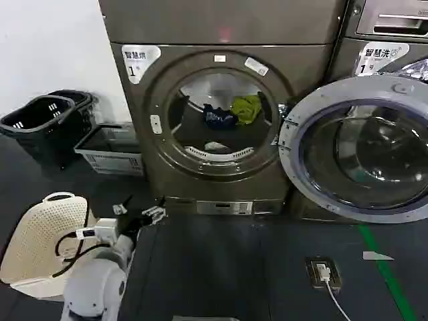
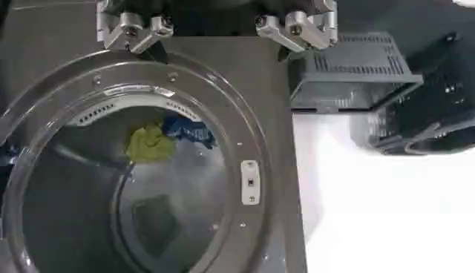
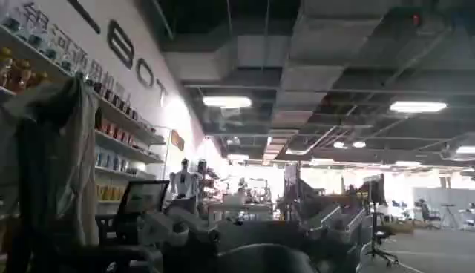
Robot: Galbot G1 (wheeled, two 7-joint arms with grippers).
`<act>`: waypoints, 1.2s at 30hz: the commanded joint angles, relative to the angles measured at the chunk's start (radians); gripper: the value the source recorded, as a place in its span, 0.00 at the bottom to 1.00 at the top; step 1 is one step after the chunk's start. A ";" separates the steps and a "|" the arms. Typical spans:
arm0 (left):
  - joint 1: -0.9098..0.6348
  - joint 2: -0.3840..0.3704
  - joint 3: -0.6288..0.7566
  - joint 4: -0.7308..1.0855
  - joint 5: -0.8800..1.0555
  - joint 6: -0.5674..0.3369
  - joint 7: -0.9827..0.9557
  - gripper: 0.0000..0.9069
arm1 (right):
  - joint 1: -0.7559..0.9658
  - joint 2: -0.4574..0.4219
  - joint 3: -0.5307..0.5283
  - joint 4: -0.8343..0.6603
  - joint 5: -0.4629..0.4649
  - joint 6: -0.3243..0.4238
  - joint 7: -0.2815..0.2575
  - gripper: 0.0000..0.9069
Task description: Grasp the clothes from the dryer.
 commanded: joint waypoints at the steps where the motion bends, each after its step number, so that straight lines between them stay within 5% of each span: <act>1: 0.000 0.002 0.000 0.002 0.023 0.049 0.001 1.00 | 0.000 0.002 -0.010 -0.008 0.027 0.086 0.014 1.00; 36: 0.009 0.010 0.008 -0.005 0.009 0.049 0.000 1.00 | 0.004 0.017 -0.011 -0.025 0.041 0.100 0.027 1.00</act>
